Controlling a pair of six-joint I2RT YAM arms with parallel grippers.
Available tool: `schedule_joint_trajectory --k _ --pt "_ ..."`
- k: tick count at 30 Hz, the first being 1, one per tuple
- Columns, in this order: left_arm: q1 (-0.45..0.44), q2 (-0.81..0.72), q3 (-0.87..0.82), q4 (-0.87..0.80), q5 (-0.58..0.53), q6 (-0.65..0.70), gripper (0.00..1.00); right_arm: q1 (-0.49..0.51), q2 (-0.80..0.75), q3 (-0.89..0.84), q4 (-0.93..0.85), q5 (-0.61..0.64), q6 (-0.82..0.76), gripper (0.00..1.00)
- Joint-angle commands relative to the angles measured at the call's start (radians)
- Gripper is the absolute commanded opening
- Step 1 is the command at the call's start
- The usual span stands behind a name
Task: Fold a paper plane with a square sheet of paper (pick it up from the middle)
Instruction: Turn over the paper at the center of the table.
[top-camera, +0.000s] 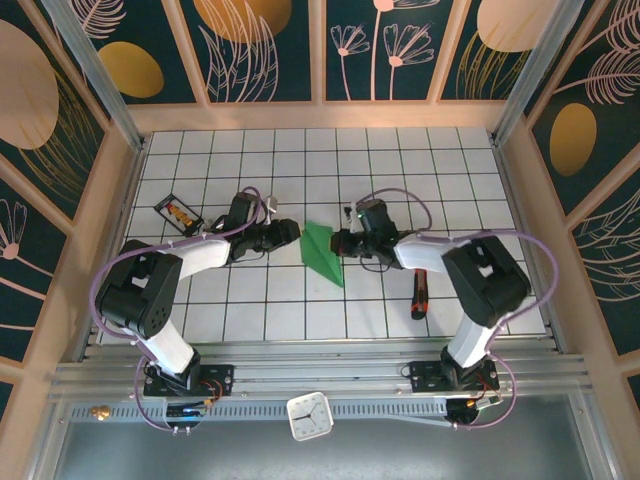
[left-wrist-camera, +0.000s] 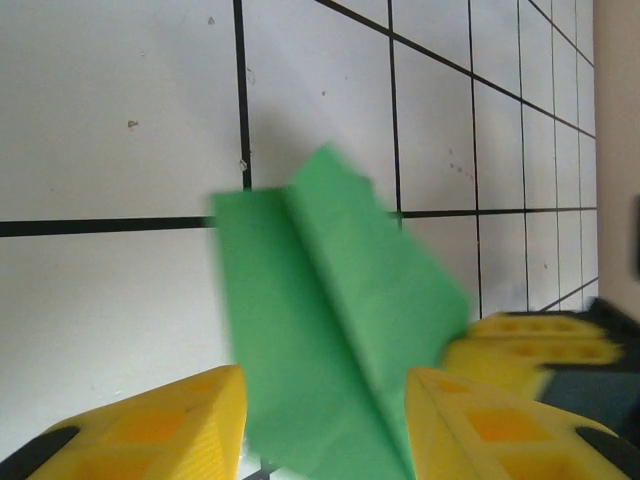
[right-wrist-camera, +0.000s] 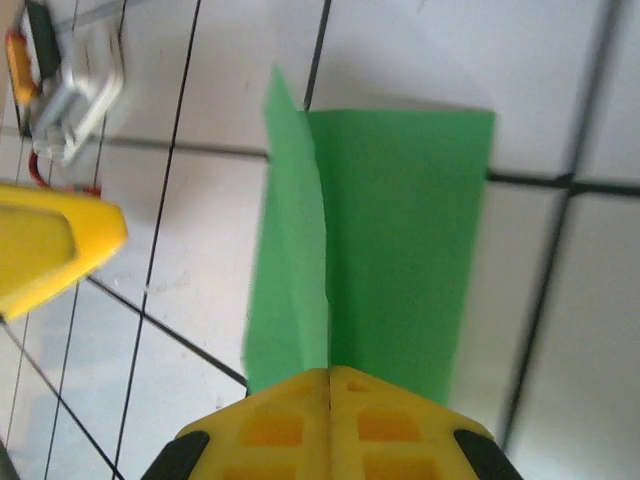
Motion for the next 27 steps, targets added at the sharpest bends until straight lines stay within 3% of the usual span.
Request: schedule_joint_trajectory --k 1,7,13,19,27 --pt "0.013 -0.048 0.007 0.009 -0.005 0.0 0.49 -0.02 -0.156 0.068 -0.215 0.217 -0.107 0.0" --pt "0.037 -0.108 -0.017 0.033 -0.051 -0.006 0.59 0.078 -0.224 0.173 -0.475 0.667 -0.184 0.0" --pt "0.075 -0.139 -0.048 0.024 -0.085 -0.053 0.62 0.246 -0.041 0.243 -0.554 0.908 -0.113 0.0" --pt "0.089 -0.149 -0.076 0.005 -0.109 -0.046 0.62 0.35 0.145 0.319 -0.56 0.937 -0.009 0.0" --pt "0.091 -0.168 -0.09 -0.018 -0.139 0.008 0.64 0.416 0.237 0.386 -0.499 0.818 0.045 0.02"
